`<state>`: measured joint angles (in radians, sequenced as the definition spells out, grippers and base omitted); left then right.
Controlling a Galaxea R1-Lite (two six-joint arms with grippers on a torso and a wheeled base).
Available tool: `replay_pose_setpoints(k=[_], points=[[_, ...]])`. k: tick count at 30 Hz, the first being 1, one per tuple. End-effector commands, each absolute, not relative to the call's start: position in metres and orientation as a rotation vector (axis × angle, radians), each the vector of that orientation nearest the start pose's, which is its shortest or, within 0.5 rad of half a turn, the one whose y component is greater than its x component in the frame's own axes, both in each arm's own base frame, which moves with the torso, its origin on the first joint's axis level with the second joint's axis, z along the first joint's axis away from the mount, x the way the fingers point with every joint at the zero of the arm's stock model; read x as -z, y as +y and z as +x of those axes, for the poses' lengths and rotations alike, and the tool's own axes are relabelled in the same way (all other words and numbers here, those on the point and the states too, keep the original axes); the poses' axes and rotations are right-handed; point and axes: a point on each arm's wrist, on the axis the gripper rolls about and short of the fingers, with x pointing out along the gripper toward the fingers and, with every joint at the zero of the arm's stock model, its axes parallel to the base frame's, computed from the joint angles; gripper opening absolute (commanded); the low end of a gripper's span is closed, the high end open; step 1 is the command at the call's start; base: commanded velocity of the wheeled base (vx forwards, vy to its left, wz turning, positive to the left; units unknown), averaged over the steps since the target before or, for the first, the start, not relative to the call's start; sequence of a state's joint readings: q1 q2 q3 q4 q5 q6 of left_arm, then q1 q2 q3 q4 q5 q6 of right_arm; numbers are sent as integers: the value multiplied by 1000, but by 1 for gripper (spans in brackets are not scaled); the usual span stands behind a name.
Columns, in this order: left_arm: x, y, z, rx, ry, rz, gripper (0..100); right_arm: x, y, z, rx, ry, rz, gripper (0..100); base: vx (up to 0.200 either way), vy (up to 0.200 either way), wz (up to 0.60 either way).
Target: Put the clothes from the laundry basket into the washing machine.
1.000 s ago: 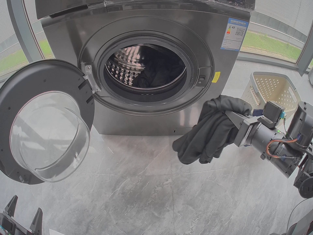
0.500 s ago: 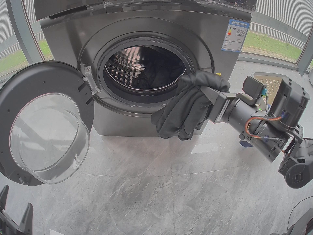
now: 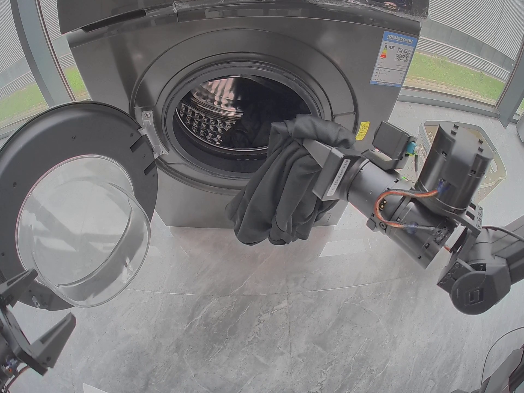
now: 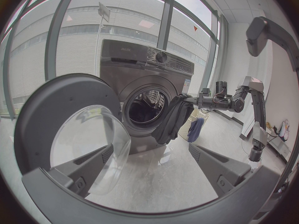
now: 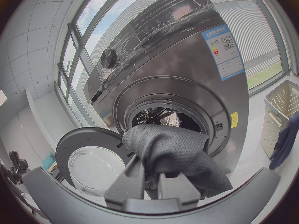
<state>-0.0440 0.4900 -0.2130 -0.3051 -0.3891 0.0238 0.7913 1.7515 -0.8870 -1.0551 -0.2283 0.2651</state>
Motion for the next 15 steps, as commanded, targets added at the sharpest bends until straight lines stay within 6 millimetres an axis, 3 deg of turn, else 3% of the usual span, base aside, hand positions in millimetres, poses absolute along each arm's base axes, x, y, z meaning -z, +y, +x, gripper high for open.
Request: replay_pose_setpoints(k=[1,2,3,8,15], points=[[-169,-52,135,641,151,32,100,-216,258,261,-581,-90,373,0,0,0,0],[-169,-52,135,641,151,32,100,-216,258,261,-581,-90,373,0,0,0,0],[-169,-70,146,678,150,29,100,-218,261,263,-584,-98,378,0,0,0,0],[-165,-98,162,728,185,7,100,-221,265,265,-585,-101,382,0,0,0,0],[-165,-122,189,759,171,-13,100,-231,278,272,-570,-132,403,0,0,0,0]])
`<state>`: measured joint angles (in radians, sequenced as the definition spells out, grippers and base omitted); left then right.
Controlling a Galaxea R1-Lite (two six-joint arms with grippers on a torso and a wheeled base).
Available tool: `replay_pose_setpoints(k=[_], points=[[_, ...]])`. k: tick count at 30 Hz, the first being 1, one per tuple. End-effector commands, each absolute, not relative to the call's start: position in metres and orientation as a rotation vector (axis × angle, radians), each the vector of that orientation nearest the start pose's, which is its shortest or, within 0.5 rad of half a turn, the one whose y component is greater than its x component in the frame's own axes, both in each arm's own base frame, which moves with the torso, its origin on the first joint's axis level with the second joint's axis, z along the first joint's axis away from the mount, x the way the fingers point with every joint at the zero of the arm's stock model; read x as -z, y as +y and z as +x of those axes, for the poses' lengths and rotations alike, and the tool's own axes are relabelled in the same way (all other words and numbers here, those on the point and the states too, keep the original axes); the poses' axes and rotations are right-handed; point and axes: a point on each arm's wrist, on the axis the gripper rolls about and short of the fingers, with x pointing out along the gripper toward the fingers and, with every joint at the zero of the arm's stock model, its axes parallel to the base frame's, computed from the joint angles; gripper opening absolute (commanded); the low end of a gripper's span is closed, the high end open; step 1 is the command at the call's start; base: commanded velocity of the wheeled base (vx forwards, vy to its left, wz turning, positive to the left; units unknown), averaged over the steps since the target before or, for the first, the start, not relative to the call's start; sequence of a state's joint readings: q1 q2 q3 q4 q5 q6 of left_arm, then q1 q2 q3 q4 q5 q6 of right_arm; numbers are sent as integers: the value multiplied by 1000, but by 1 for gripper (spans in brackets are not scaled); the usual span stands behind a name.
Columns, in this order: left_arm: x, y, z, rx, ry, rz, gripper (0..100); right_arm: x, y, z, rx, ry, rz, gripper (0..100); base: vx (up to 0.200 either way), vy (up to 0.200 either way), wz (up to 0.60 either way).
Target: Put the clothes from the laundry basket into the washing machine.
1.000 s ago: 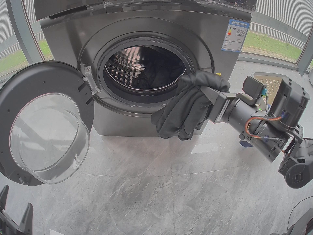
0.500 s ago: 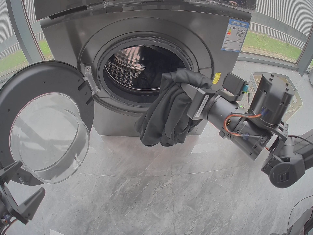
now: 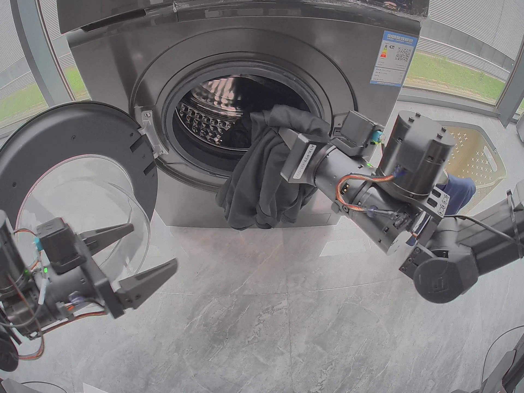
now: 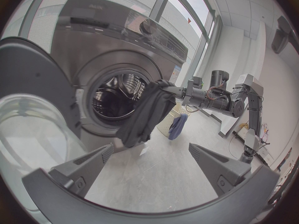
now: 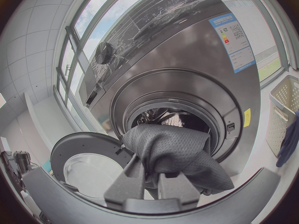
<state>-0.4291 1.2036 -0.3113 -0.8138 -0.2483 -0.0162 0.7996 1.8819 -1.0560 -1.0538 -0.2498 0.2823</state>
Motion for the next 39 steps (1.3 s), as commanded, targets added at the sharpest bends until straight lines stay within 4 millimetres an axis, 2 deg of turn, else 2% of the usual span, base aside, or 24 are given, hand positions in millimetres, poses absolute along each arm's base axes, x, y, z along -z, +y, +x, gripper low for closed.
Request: replay_pose_setpoints(k=[1,5,11,19,30,39], points=[[-162,-128,196,763,171,-14,100,-234,280,274,-570,-132,403,0,0,0,0],[-157,-138,208,784,181,-20,100,-240,285,274,-568,-141,416,0,0,0,0],[-161,-150,224,820,193,-95,100,-241,288,273,-578,-142,433,0,0,0,0],[-147,-162,250,809,236,-100,100,-241,288,273,-577,-144,434,0,0,0,0],[-139,-178,279,792,216,-122,100,-239,290,270,-572,-141,436,0,0,0,0],[-132,-177,303,751,171,-132,100,-236,289,269,-569,-131,428,0,0,0,0]])
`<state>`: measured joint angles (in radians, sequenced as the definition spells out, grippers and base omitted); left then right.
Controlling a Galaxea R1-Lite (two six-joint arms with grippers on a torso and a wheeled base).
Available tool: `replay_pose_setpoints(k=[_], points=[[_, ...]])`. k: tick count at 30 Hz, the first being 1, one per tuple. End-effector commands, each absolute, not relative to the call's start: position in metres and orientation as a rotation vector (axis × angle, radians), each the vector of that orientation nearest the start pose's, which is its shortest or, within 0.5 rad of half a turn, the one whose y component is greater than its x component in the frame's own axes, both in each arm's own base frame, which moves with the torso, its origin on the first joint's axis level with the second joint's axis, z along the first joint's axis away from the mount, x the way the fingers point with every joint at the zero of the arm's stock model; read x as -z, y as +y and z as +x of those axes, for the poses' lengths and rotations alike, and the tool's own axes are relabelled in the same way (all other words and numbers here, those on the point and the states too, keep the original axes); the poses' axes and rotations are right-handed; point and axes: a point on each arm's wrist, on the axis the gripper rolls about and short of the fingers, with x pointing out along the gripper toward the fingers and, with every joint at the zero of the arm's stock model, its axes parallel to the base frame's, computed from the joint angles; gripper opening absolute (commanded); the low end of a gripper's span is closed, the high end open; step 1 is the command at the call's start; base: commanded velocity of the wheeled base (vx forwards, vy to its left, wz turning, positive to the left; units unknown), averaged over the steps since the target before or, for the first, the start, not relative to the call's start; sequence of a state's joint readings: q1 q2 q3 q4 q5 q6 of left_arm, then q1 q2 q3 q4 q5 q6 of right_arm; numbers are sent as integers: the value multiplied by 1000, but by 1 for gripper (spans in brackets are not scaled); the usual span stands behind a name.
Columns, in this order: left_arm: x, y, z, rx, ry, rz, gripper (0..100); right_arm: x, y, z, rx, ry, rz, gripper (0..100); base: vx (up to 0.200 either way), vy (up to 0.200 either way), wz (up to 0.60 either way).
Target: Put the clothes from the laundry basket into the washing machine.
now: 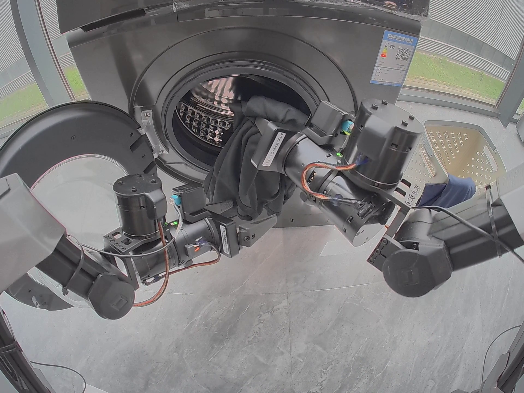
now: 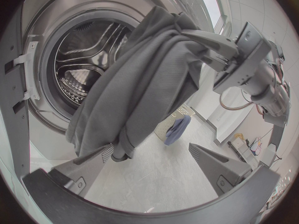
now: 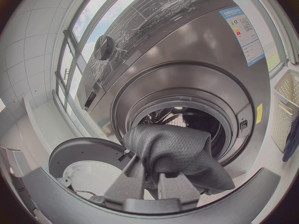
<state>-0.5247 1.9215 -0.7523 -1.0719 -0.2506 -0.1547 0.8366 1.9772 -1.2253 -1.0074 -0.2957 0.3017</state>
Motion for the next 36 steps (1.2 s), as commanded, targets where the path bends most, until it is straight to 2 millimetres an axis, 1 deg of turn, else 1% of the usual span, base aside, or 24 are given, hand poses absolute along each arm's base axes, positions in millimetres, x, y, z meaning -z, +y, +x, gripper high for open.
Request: replay_pose_setpoints(k=[1,6,12,18,28,29,30,31,33,36], points=[[-130,-178,305,750,171,-132,100,-235,289,270,-567,-130,429,0,0,0,0],[-129,-181,312,750,154,-135,100,-234,290,269,-571,-128,428,0,0,0,0],[-122,-185,319,748,153,-135,100,-234,291,268,-573,-127,428,0,0,0,0],[-122,-189,326,733,115,-141,100,-232,291,267,-574,-125,425,0,0,0,0],[-119,-193,330,735,88,-146,100,-229,291,267,-574,-124,423,0,0,0,0],[-117,-195,333,719,80,-147,100,-229,291,268,-574,-124,423,0,0,0,0],[-117,-195,333,719,80,-147,0,-229,291,268,-574,-124,423,0,0,0,0],[-117,-196,337,698,58,-150,0,-228,290,268,-572,-124,423,0,0,0,0],[-114,-197,339,686,48,-151,0,-228,290,268,-572,-123,422,0,0,0,0],[-111,-200,339,689,50,-149,0,-228,290,268,-570,-123,422,0,0,0,0]])
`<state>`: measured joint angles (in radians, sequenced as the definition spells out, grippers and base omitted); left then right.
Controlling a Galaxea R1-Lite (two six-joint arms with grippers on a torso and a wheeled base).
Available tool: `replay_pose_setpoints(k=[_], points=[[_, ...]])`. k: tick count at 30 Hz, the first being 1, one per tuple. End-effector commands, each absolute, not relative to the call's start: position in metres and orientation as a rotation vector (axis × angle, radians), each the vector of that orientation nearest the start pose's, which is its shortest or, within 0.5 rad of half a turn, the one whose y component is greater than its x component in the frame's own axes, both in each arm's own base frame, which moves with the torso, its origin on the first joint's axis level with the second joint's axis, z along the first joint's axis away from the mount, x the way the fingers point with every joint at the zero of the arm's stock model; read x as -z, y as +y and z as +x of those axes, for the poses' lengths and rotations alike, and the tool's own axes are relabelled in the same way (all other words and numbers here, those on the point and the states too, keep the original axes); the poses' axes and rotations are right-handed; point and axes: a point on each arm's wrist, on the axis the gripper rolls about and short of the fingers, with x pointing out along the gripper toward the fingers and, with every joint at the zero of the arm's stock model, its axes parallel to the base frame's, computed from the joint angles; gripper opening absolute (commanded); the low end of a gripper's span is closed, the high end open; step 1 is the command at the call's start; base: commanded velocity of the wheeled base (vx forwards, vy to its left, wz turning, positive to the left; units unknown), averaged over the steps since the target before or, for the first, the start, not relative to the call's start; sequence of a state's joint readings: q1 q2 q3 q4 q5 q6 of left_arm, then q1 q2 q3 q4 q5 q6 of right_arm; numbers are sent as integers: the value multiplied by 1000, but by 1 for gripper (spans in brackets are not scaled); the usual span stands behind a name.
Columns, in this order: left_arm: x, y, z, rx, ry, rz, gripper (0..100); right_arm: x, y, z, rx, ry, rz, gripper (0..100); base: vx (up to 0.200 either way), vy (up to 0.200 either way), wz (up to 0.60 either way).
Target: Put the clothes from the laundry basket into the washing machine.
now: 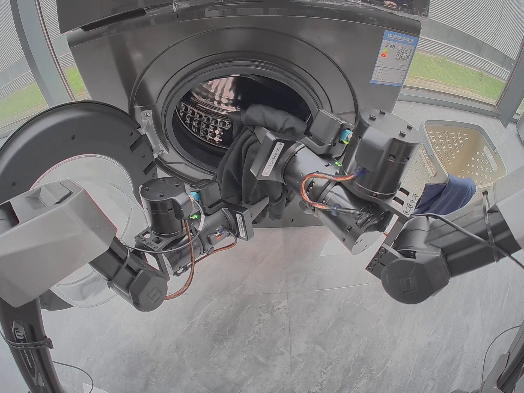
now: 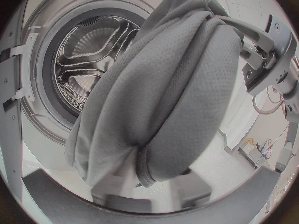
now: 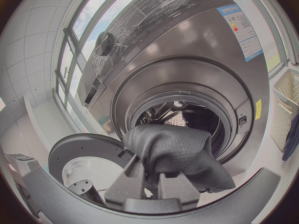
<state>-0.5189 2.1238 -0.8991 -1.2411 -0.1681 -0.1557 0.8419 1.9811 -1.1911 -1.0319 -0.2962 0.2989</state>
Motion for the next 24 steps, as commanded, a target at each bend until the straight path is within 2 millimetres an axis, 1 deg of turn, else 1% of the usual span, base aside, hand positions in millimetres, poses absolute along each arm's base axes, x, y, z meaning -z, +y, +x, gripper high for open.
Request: replay_pose_setpoints(k=[1,6,9,10,13,14,15,17,20,24], points=[[-111,-200,339,689,52,-149,0,-228,290,268,-570,-123,422,0,0,0,0],[-113,-199,336,682,40,-150,0,-227,287,271,-561,-121,419,0,0,0,0],[-120,-202,321,708,17,-150,0,-224,284,274,-554,-114,412,0,0,0,0],[-125,-201,307,726,3,-151,0,-222,282,275,-553,-108,410,0,0,0,0],[-129,-200,269,786,5,-151,0,-209,277,281,-537,-106,403,0,0,0,0],[-129,-200,269,786,5,-151,0,-209,277,281,-537,-106,403,0,0,0,0],[-131,-197,252,811,-4,-152,0,-201,274,285,-532,-115,402,0,0,0,0],[-135,-192,238,837,-21,-156,0,-192,273,285,-542,-113,394,0,0,0,0],[-141,-188,233,843,-38,-159,0,-186,274,282,-550,-101,388,0,0,0,0],[-145,-187,232,842,-61,-165,0,-187,276,280,-559,-101,389,0,0,0,0]])
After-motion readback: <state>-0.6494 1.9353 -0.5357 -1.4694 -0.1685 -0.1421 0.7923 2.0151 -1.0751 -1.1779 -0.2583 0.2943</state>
